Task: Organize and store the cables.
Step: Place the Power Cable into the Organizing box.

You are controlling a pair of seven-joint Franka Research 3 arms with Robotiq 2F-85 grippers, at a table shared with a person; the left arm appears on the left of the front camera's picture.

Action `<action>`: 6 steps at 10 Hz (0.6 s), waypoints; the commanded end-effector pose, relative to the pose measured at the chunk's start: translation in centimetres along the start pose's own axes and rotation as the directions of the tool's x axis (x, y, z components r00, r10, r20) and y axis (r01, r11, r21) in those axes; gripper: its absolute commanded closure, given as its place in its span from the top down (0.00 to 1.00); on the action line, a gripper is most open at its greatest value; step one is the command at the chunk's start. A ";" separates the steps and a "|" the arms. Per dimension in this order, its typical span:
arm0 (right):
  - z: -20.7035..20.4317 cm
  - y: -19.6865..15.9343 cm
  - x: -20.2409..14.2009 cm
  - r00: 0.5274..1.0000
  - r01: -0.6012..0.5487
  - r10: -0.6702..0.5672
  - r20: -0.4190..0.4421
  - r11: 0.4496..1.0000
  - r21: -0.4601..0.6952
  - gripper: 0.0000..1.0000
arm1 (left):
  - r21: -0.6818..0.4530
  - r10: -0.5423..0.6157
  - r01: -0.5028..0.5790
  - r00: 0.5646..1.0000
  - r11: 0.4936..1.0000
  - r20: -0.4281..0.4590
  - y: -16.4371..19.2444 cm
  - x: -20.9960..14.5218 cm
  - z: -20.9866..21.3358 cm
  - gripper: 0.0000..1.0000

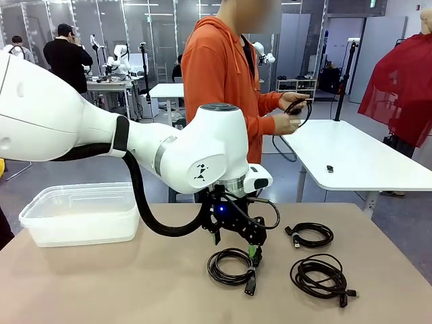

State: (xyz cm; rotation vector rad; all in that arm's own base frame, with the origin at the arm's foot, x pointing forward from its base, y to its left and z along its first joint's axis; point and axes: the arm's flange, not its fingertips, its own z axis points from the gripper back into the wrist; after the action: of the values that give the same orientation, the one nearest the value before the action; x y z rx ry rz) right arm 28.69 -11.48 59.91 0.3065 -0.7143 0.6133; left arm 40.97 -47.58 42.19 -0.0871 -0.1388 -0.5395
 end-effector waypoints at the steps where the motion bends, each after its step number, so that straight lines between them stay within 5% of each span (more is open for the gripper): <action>1: -0.1 0.0 0.0 1.000 -0.003 0.003 0.005 1.000 0.002 1.00 | 0.004 0.004 -0.004 1.000 1.000 0.022 0.1 0.4 0.3 1.00; 6: -0.1 0.0 0.0 1.000 -0.003 0.003 0.005 1.000 0.002 1.00 | 0.051 -0.079 0.078 0.997 0.996 0.009 -0.4 1.0 1.0 1.00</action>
State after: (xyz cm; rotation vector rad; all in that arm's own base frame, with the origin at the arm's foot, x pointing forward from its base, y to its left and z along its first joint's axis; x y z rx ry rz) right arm 28.69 -11.47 59.91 0.3066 -0.7143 0.6133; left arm 41.03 -47.93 43.02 -0.0661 -0.1599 -0.5718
